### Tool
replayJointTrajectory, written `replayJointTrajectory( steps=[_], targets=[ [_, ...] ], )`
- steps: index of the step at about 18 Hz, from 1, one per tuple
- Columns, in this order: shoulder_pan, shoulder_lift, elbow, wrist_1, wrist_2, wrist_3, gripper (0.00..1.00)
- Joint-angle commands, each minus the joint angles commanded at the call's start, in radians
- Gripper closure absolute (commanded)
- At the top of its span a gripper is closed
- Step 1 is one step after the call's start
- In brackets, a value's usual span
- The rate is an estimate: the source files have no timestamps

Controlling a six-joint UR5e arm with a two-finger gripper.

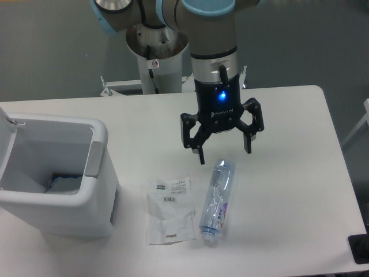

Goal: Place the trash in the trash can
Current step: 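Lower the open gripper over the clear plastic bottle, then close the gripper around the bottle's cap end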

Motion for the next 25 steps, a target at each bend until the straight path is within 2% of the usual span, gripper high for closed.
replayJointTrajectory(
  steps=[3,6,8,11,13,15,18,22,25],
  targets=[
    [0.000,-0.018,0.000,0.011,0.000,-0.003,0.00],
    [0.012,-0.061,0.011,0.029,-0.002,-0.002,0.00],
    [0.018,-0.115,0.011,0.063,-0.002,-0.003,0.00],
    [0.018,-0.233,0.038,0.175,-0.002,-0.005,0.00],
    [0.015,-0.331,0.098,0.178,-0.002,-0.028,0.00],
    [0.015,-0.371,0.107,0.176,-0.002,-0.003,0.00],
    [0.015,-0.443,0.123,0.172,0.000,0.110,0.00],
    [0.014,-0.420,0.020,0.155,0.000,0.250,0.00],
    [0.014,-0.403,0.005,0.135,0.000,0.346,0.00]
  ],
)
